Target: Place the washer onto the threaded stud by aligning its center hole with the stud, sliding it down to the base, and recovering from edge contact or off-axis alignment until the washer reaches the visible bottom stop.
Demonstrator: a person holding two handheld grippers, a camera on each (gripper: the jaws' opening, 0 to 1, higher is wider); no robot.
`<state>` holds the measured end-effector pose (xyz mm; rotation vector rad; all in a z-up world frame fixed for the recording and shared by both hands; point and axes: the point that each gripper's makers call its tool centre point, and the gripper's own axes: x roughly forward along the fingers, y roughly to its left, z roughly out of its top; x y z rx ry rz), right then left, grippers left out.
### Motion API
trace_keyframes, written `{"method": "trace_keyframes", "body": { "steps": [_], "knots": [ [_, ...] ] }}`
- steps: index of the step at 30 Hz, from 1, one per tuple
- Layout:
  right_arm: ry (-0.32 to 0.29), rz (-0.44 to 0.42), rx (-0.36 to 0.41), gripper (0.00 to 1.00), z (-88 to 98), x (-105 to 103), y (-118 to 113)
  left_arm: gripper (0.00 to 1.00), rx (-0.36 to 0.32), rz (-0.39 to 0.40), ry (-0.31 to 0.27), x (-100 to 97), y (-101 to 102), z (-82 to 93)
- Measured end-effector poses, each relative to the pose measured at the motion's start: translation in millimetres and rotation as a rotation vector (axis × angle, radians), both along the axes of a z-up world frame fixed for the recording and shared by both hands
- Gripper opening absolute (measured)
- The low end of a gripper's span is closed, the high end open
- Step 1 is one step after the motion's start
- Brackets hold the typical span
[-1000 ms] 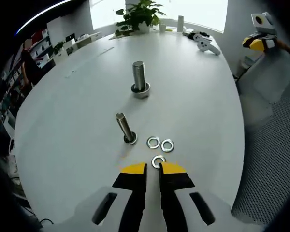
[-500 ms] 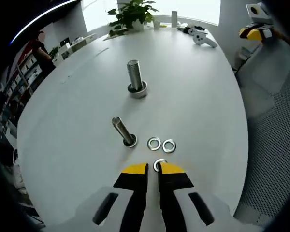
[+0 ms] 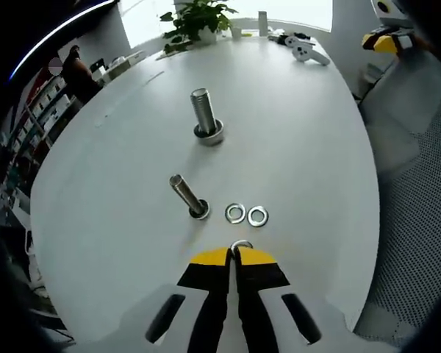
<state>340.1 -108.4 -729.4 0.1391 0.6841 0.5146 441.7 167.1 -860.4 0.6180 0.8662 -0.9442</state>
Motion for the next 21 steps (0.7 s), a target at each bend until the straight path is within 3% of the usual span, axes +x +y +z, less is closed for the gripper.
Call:
{"method": "trace_keyframes", "body": {
  "steps": [21],
  "knots": [
    [-0.001, 0.001, 0.001, 0.16, 0.6, 0.9, 0.1, 0.00, -0.082, 0.050, -0.078, 23.6, -4.9, 51.8]
  ]
}}
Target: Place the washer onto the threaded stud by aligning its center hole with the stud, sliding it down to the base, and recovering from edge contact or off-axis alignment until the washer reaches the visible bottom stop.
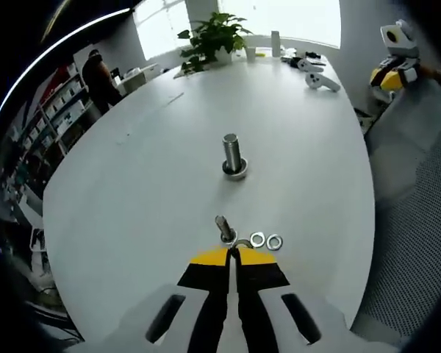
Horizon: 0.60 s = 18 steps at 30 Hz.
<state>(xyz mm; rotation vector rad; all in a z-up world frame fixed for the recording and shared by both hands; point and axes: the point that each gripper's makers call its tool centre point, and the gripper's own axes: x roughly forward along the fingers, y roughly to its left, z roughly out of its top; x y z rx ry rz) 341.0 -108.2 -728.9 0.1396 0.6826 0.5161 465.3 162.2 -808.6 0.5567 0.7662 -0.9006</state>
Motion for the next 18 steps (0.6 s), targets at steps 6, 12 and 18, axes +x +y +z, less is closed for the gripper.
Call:
{"method": "trace_keyframes", "body": {
  "steps": [6, 12, 18],
  "knots": [
    [-0.001, -0.001, 0.000, 0.16, 0.0, 0.4, -0.5, 0.00, -0.013, 0.002, -0.016, 4.9, -2.7, 9.9],
    [-0.002, -0.001, 0.001, 0.16, 0.2, 0.5, -0.3, 0.00, -0.012, 0.005, -0.034, 14.4, -3.3, 17.6],
    [-0.004, -0.002, 0.001, 0.16, 0.2, 0.4, -0.3, 0.00, -0.017, -0.005, -0.040, 21.0, -12.4, 21.0]
  ]
}}
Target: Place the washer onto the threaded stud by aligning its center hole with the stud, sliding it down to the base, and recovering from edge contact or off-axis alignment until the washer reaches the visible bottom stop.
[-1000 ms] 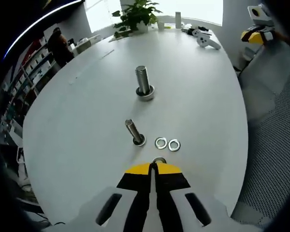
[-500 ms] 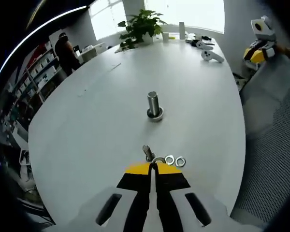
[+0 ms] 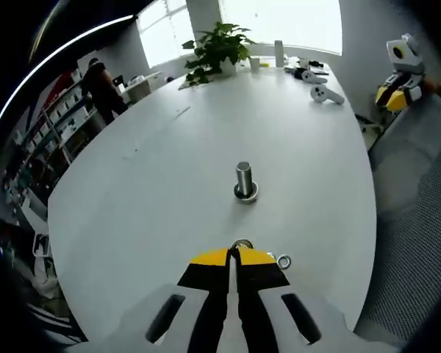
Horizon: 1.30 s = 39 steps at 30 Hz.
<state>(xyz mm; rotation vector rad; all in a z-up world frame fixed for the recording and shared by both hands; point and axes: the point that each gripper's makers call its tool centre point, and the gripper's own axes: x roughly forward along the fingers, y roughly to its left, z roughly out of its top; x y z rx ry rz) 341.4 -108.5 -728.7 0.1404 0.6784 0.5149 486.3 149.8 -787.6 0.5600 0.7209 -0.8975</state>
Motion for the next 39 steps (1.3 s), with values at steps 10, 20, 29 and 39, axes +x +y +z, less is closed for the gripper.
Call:
{"method": "trace_keyframes", "body": {
  "steps": [10, 20, 29, 39],
  "knots": [
    [0.000, -0.004, 0.002, 0.16, 0.2, 0.1, -0.3, 0.00, 0.025, 0.001, 0.032, 4.3, 0.9, -9.3],
    [0.002, -0.007, 0.001, 0.16, -0.4, 0.2, -1.5, 0.00, 0.026, -0.004, 0.040, 5.0, 0.0, -12.4],
    [0.003, -0.011, 0.000, 0.16, -0.2, 0.1, -1.4, 0.00, 0.019, -0.005, 0.052, 5.0, -0.6, -13.7],
    [0.002, -0.015, 0.000, 0.16, -0.1, 0.4, -1.9, 0.04, 0.028, -0.031, 0.035, 6.0, 0.3, -13.6]
  ]
}}
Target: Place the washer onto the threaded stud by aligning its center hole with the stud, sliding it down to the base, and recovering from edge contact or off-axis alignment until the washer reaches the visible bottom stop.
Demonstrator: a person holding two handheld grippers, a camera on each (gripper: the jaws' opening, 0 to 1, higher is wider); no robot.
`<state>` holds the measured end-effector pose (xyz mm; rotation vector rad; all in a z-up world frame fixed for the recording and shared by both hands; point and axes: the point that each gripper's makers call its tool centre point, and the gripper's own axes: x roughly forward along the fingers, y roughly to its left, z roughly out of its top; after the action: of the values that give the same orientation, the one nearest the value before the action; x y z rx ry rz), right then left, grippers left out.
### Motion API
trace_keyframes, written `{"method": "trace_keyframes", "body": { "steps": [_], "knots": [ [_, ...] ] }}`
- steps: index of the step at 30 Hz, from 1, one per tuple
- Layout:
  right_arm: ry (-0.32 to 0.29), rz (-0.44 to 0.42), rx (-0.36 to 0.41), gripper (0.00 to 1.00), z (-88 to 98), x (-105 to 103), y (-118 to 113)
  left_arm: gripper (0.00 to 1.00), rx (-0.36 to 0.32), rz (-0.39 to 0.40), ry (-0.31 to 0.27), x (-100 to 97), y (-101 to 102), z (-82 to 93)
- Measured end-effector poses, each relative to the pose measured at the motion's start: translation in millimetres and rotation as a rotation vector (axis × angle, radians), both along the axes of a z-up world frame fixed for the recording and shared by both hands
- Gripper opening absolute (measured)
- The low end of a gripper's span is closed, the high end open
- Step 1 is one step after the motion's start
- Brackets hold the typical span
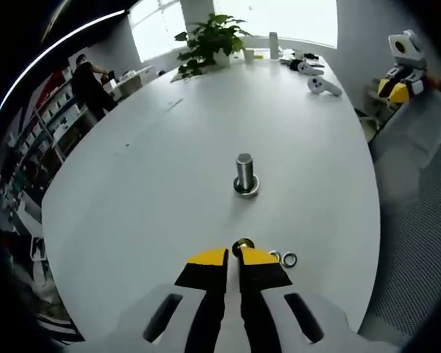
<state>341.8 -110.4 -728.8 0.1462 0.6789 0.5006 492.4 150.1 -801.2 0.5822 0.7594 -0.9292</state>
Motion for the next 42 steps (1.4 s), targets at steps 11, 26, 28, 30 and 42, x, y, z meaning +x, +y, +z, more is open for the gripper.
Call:
{"method": "trace_keyframes", "body": {
  "steps": [11, 26, 28, 30, 42],
  "knots": [
    [0.000, -0.002, 0.001, 0.16, 0.2, 0.0, 0.1, 0.03, -0.026, 0.020, 0.018, -2.4, 2.9, 1.1],
    [-0.001, -0.002, 0.002, 0.16, 0.8, 0.2, 1.1, 0.00, -0.137, 0.114, 0.103, -10.2, 3.4, 9.9],
    [-0.001, -0.001, 0.003, 0.16, 0.8, 0.3, 0.9, 0.00, -0.174, 0.163, 0.156, -11.9, 2.2, 9.0],
    [-0.001, 0.000, 0.002, 0.16, 0.4, 0.4, 0.2, 0.00, -0.206, 0.211, 0.196, -12.3, 1.2, 9.7],
    [0.001, 0.000, 0.001, 0.16, -0.1, 0.4, -0.6, 0.00, -0.352, 0.550, 0.509, -13.9, 7.3, 3.9]
  ]
}}
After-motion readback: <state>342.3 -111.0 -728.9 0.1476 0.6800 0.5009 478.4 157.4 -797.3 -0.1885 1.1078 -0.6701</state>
